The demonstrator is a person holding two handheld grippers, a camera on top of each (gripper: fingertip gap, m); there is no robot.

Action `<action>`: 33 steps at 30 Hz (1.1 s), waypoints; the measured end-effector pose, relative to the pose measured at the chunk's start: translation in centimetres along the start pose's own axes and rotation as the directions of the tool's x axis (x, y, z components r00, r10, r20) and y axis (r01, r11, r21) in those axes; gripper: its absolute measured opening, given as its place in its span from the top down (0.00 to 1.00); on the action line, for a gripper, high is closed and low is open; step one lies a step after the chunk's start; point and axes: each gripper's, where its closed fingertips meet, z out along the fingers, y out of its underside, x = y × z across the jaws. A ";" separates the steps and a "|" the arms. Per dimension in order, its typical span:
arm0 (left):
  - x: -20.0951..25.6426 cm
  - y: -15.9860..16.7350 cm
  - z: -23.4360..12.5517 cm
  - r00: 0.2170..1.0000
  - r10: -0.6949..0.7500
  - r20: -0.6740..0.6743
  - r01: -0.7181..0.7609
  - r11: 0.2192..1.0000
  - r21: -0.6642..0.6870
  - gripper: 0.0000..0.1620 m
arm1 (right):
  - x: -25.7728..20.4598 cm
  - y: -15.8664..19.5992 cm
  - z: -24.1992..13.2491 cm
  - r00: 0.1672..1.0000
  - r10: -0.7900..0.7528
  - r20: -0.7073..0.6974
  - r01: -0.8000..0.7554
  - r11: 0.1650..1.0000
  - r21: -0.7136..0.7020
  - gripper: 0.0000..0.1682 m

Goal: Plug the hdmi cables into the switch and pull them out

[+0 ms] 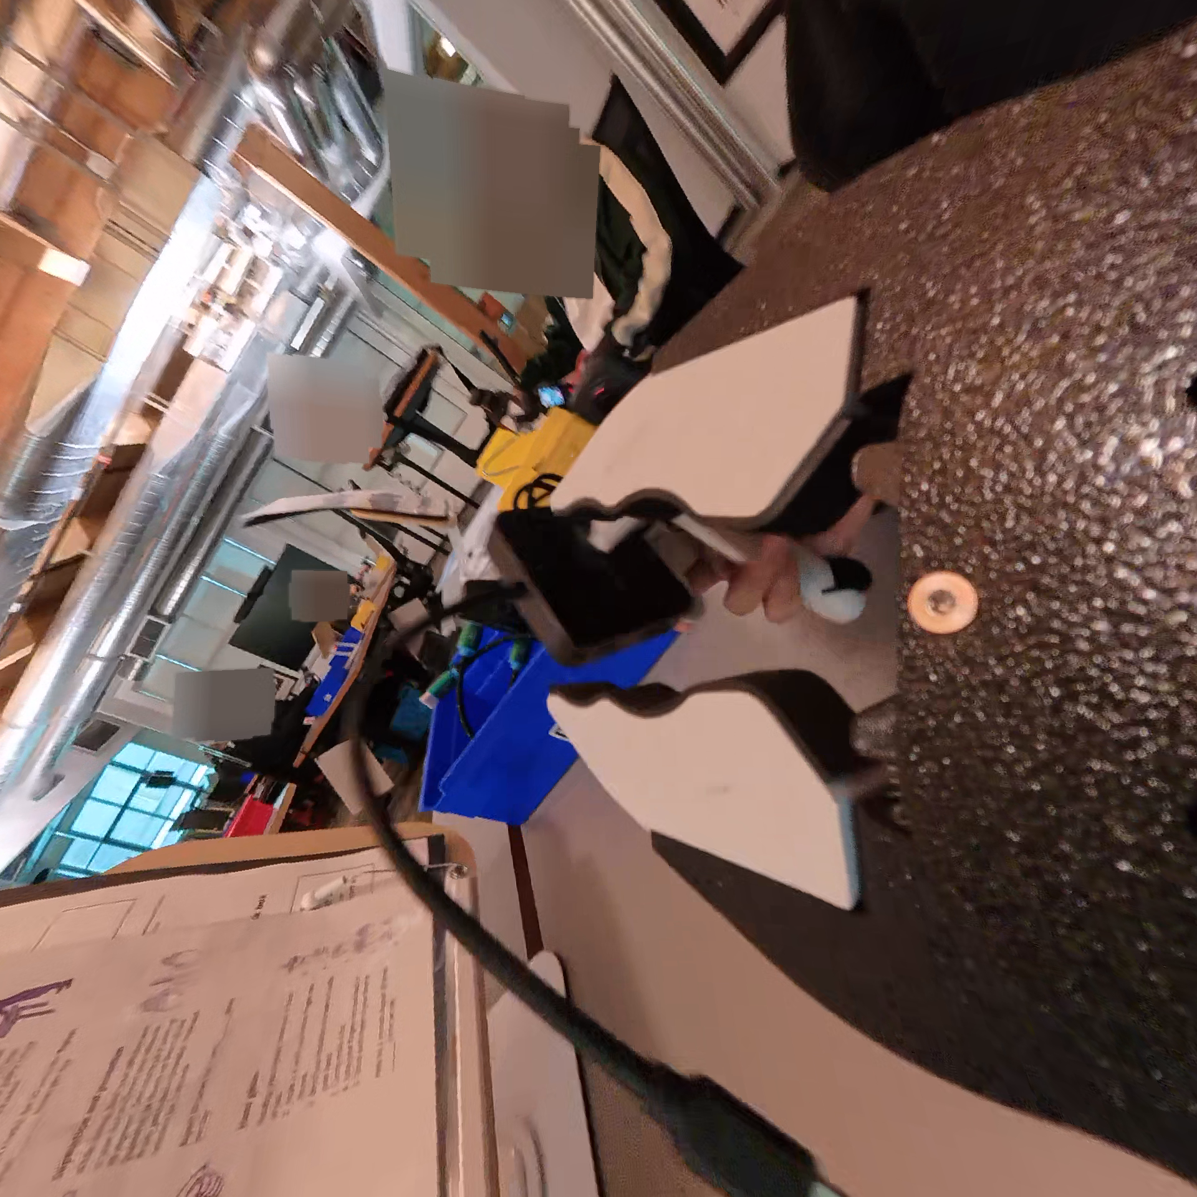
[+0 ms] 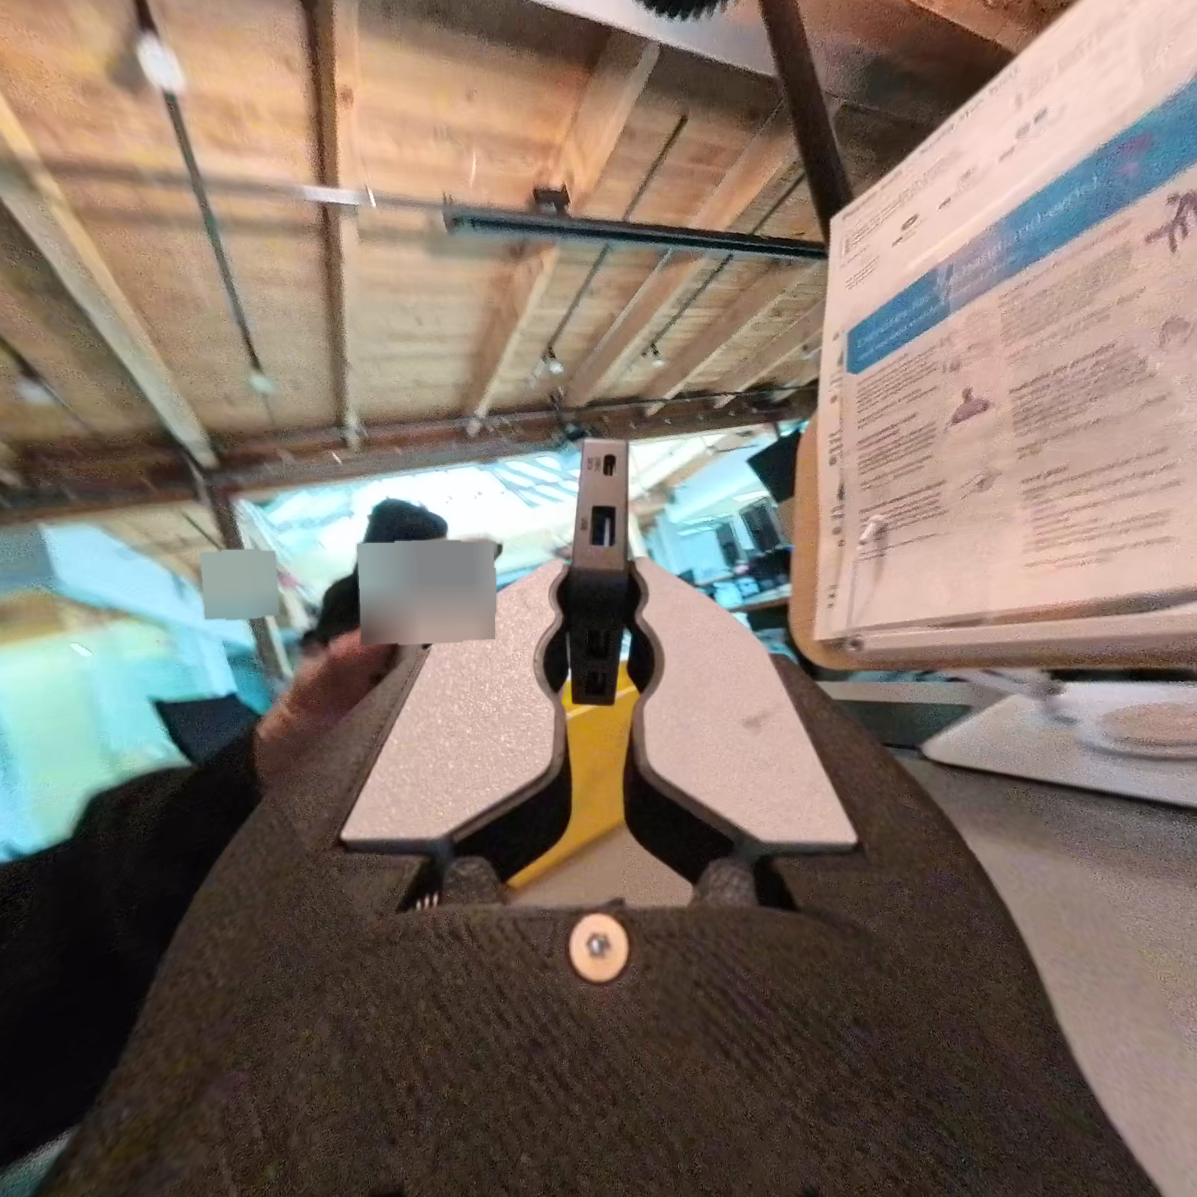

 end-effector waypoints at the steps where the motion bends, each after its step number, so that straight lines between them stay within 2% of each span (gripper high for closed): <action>1: 0.1 1.0 -0.1 0.999 0.035 -0.001 -0.035 0.999 -0.017 0.70 | 0.3 -0.6 -0.3 0.991 0.128 0.034 -0.129 0.990 0.049 0.92; 3: 0.2 2.4 -0.3 0.997 0.072 -0.003 -0.072 0.997 -0.015 0.73 | 0.4 -1.2 -0.5 0.953 0.278 0.121 -0.290 0.953 0.088 0.92; 7: 1.8 2.2 0.1 0.995 0.038 -0.093 -0.032 0.997 0.064 0.76 | -0.6 0.2 -0.6 0.922 0.332 0.199 -0.342 0.939 0.020 0.92; 8: 1.7 2.5 0.3 0.995 0.040 -0.086 -0.037 0.999 0.036 0.79 | -0.9 0.3 -0.5 0.914 0.347 0.212 -0.358 0.934 0.014 0.92; 9: 1.5 2.9 0.4 0.995 0.060 -0.078 -0.060 0.998 0.005 0.86 | -1.2 0.4 -0.4 0.910 0.351 0.222 -0.363 0.932 0.014 0.92; 11: 1.4 2.8 0.1 0.989 0.133 -0.062 -0.133 0.991 -0.007 0.89 | -1.1 1.1 -0.3 0.916 0.344 0.208 -0.347 0.938 -0.023 0.91; 13: 1.2 2.8 -0.5 0.960 0.279 -0.020 -0.279 0.959 -0.040 0.91 | -0.6 1.8 0.0 0.922 0.347 0.175 -0.336 0.938 -0.086 0.85; 15: 0.8 2.8 -1.4 0.862 0.506 0.021 -0.500 0.858 -0.117 0.91 | 0.0 2.1 0.1 0.912 0.381 0.149 -0.360 0.921 -0.149 0.70; 16: 0.6 2.8 -1.8 0.766 0.642 0.025 -0.630 0.758 -0.168 0.91 | 0.0 2.2 0.0 0.891 0.422 0.168 -0.392 0.901 -0.188 0.65; 18: 0.9 2.8 -2.5 0.496 0.868 -0.017 -0.843 0.477 -0.248 0.93 | -0.6 2.7 -0.3 0.836 0.510 0.202 -0.447 0.847 -0.288 0.55; 19: 1.1 2.7 -2.6 0.377 0.925 -0.044 -0.894 0.351 -0.278 0.91 | -1.4 2.7 -0.6 0.792 0.561 0.243 -0.474 0.814 -0.336 0.50; 20: 1.5 2.7 -2.7 0.287 0.955 -0.079 -0.923 0.254 -0.288 0.92 | -2.2 2.6 -0.9 0.732 0.618 0.286 -0.507 0.775 -0.376 0.50; 22: 3.1 2.8 -2.6 0.155 0.976 -0.153 -0.962 0.114 -0.246 0.92 | -3.5 1.8 -1.4 0.622 0.688 0.375 -0.553 0.724 -0.411 0.54; 24: 4.3 3.3 -2.5 0.063 0.971 -0.232 -0.979 0.015 -0.205 0.92 | -4.7 1.1 -1.9 0.553 0.713 0.431 -0.559 0.701 -0.442 0.56; 25: 4.6 3.5 -2.4 0.020 0.966 -0.258 -0.981 -0.032 -0.194 0.92 | -5.3 1.3 -2.2 0.550 0.708 0.444 -0.528 0.706 -0.472 0.54; 28: 5.3 4.2 -2.4 -0.072 0.946 -0.316 -0.978 -0.128 -0.162 0.92 | -6.6 1.7 -2.8 0.590 0.643 0.488 -0.420 0.761 -0.495 0.54; 31: 5.9 4.9 -2.6 -0.109 0.927 -0.358 -0.978 -0.165 -0.130 0.92 | -6.8 1.7 -3.0 0.654 0.549 0.521 -0.328 0.826 -0.459 0.57; 33: 6.0 5.2 -2.9 -0.142 0.919 -0.369 -0.975 -0.193 -0.106 0.92 | -7.2 2.2 -3.3 0.668 0.521 0.531 -0.267 0.834 -0.483 0.57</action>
